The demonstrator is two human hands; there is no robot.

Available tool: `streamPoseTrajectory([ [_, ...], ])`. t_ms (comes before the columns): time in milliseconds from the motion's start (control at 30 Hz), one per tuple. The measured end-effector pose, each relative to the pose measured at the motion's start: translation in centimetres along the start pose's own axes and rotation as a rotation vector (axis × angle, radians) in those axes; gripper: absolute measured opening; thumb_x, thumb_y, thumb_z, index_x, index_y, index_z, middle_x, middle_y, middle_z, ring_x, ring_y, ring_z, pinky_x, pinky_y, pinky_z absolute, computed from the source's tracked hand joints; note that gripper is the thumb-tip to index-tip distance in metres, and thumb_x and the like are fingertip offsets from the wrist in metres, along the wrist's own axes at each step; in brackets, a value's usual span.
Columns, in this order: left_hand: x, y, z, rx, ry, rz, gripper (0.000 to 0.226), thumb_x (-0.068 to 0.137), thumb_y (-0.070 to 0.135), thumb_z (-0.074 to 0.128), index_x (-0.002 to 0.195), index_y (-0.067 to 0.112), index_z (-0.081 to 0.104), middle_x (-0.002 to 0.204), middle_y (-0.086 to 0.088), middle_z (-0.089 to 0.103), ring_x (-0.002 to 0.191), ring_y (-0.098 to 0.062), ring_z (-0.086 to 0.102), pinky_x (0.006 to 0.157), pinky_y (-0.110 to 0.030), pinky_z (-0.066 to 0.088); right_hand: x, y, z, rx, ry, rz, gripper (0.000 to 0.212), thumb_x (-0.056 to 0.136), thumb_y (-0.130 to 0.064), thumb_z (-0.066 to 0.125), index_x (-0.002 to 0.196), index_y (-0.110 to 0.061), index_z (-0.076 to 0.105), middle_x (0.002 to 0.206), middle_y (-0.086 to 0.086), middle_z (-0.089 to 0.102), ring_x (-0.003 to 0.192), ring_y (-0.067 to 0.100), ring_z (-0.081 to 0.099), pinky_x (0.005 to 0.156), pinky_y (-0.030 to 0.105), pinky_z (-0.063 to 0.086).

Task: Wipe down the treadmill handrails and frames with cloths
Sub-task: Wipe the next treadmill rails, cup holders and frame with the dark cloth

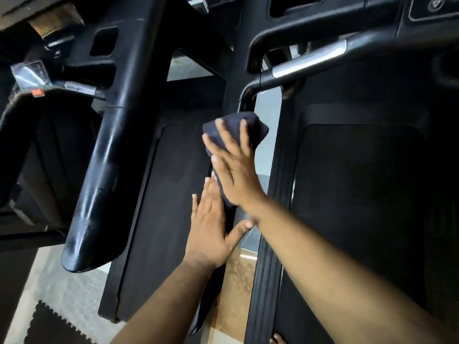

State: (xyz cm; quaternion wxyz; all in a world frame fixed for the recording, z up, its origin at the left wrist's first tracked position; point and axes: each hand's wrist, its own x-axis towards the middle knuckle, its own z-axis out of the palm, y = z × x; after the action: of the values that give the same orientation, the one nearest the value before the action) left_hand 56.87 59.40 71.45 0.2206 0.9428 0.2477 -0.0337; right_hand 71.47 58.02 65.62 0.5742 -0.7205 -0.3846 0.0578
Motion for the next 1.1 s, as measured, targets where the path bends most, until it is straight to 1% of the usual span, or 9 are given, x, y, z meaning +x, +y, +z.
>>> streamPoseTrajectory([
  [100, 0.0, 0.1, -0.1, -0.011, 0.0, -0.002, 0.11, 0.088, 0.089, 0.025, 0.163, 0.018, -0.011, 0.171, 0.009, -0.014, 0.157, -0.01, -0.015, 0.128, -0.053, -0.001, 5.2, 0.5, -3.0, -0.404, -0.22, -0.116, 0.05, 0.104, -0.041, 0.035, 0.147, -0.027, 0.056, 0.161, -0.008, 0.042, 0.158, 0.02, 0.012, 0.118, 0.074, 0.007],
  [200, -0.1, 0.1, -0.1, -0.003, -0.006, -0.017, 0.114, 0.085, 0.092, 0.021, 0.163, 0.014, -0.011, 0.171, 0.007, -0.017, 0.157, -0.01, -0.017, 0.128, -0.052, -0.005, 8.5, 0.7, -4.4, -0.67, -0.309, -0.071, 0.05, 0.103, -0.044, 0.035, 0.147, -0.029, 0.055, 0.16, -0.01, 0.043, 0.157, 0.016, 0.017, 0.122, 0.066, -0.003],
  [300, -0.2, 0.3, -0.1, 0.016, 0.006, -0.029, 0.116, 0.084, 0.093, 0.019, 0.162, 0.012, -0.013, 0.17, 0.002, -0.02, 0.156, -0.011, -0.019, 0.128, -0.053, -0.005, 6.9, -1.0, -3.9, -0.634, -0.326, -0.028, 0.048, 0.103, -0.039, 0.038, 0.144, -0.025, 0.058, 0.157, -0.008, 0.047, 0.155, 0.017, 0.021, 0.126, 0.057, -0.003],
  [400, -0.2, 0.1, 0.0, -0.011, 0.038, -0.07, 0.12, 0.082, 0.094, 0.02, 0.161, 0.011, -0.015, 0.17, -0.002, -0.02, 0.156, -0.011, -0.02, 0.128, -0.053, -0.005, 2.9, -1.4, -4.5, -0.584, -0.441, -0.175, 0.052, 0.099, -0.039, 0.039, 0.146, -0.026, 0.055, 0.155, -0.008, 0.048, 0.153, 0.018, 0.026, 0.126, 0.054, -0.001],
  [533, -0.5, -0.7, 0.6, 0.017, 0.058, -0.122, 0.123, 0.08, 0.097, 0.018, 0.16, 0.012, -0.019, 0.169, 0.001, -0.026, 0.155, -0.01, -0.025, 0.127, -0.053, -0.007, 7.5, 0.3, -5.7, -0.743, -0.611, -0.334, 0.058, 0.1, -0.052, 0.041, 0.154, -0.032, 0.043, 0.166, -0.005, 0.032, 0.157, 0.021, 0.014, 0.122, 0.064, -0.005],
  [700, -0.8, -0.3, 0.9, 0.111, 0.072, -0.209, 0.119, 0.082, 0.096, 0.017, 0.161, 0.015, -0.019, 0.169, 0.003, -0.027, 0.154, -0.009, -0.027, 0.126, -0.056, -0.009, 7.7, -1.1, -3.8, -0.775, -0.51, -0.037, 0.053, 0.096, -0.051, 0.044, 0.145, -0.035, 0.054, 0.165, -0.006, 0.034, 0.157, 0.021, 0.011, 0.121, 0.069, -0.002],
  [833, -4.4, -0.9, 2.1, 0.123, 0.121, -0.332, 0.114, 0.082, 0.097, 0.011, 0.16, 0.019, -0.02, 0.17, 0.004, -0.021, 0.154, -0.008, -0.026, 0.126, -0.057, -0.005, 1.2, -2.3, -4.4, -0.685, -0.593, -0.173, 0.072, 0.09, -0.064, 0.034, 0.152, -0.029, 0.046, 0.164, -0.006, 0.033, 0.157, 0.021, 0.012, 0.123, 0.066, 0.002],
  [967, -6.9, -1.9, 2.9, 0.144, 0.096, -0.386, 0.116, 0.078, 0.1, 0.008, 0.161, 0.022, -0.018, 0.172, 0.002, -0.015, 0.156, -0.012, -0.021, 0.126, -0.057, -0.004, 5.1, -1.1, -4.6, -0.814, -0.67, -0.281, 0.07, 0.091, -0.068, 0.028, 0.15, -0.034, 0.047, 0.164, -0.004, 0.034, 0.156, 0.022, 0.016, 0.119, 0.073, -0.001],
  [1100, -6.4, -1.9, 2.8, 0.09, 0.103, -0.373, 0.119, 0.075, 0.102, 0.012, 0.161, 0.026, -0.019, 0.172, 0.001, -0.014, 0.157, -0.015, -0.017, 0.124, -0.057, -0.006, 8.8, -1.7, -2.5, -0.966, -0.603, -0.055, 0.06, 0.098, -0.065, 0.032, 0.149, -0.038, 0.049, 0.167, -0.005, 0.03, 0.157, 0.02, 0.009, 0.118, 0.07, -0.008],
])
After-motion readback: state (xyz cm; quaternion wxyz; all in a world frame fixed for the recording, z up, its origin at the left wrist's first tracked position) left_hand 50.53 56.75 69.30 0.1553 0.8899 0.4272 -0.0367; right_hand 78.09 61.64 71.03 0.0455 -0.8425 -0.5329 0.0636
